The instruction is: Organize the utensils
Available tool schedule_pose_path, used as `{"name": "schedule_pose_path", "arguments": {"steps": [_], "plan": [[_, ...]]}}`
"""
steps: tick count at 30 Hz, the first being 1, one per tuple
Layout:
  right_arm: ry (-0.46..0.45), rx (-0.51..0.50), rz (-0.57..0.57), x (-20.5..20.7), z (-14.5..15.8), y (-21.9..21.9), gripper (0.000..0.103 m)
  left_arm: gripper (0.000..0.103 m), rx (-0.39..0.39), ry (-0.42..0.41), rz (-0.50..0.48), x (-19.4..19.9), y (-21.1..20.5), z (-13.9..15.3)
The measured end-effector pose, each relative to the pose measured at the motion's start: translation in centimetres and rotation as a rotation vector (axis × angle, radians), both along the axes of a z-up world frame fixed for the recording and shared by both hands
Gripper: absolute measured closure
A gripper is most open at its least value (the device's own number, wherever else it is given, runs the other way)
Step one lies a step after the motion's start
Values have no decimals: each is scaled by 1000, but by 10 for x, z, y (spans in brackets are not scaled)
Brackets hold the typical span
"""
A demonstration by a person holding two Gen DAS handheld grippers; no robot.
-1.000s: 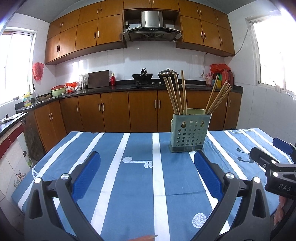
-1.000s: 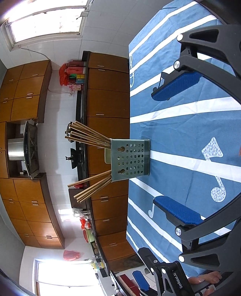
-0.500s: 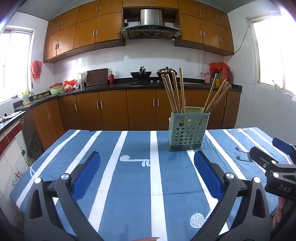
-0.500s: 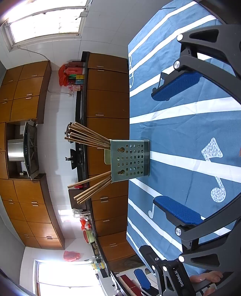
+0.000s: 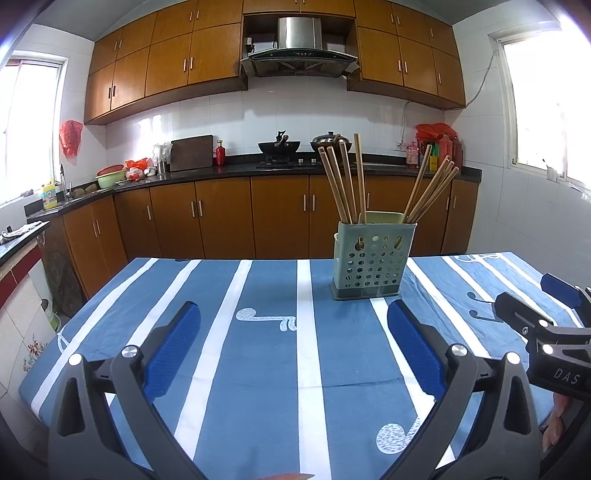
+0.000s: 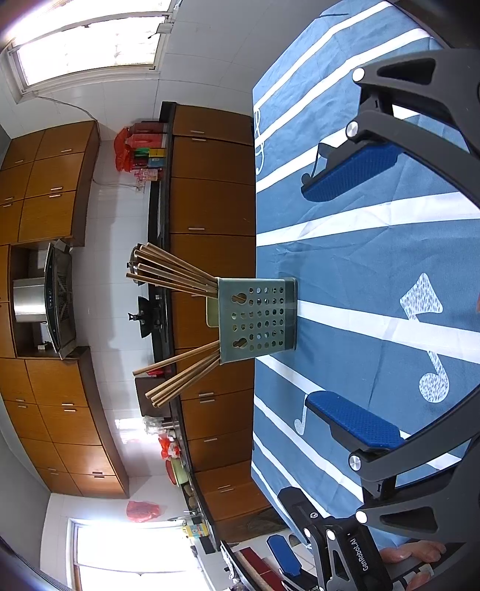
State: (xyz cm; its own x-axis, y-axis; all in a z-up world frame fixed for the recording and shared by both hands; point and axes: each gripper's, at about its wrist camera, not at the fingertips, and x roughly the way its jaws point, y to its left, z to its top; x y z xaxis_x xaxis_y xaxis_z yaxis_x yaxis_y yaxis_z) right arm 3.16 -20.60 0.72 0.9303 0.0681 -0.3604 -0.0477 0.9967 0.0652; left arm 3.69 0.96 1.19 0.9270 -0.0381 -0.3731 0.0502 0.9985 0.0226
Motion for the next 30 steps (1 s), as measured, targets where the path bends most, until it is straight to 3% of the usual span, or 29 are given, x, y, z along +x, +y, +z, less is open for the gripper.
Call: {"name": "schedule_pose_path", "arguments": {"steps": [30], "plan": [[5, 6, 1, 1, 0, 0, 2, 4, 0, 2, 0, 1, -1, 1]]}}
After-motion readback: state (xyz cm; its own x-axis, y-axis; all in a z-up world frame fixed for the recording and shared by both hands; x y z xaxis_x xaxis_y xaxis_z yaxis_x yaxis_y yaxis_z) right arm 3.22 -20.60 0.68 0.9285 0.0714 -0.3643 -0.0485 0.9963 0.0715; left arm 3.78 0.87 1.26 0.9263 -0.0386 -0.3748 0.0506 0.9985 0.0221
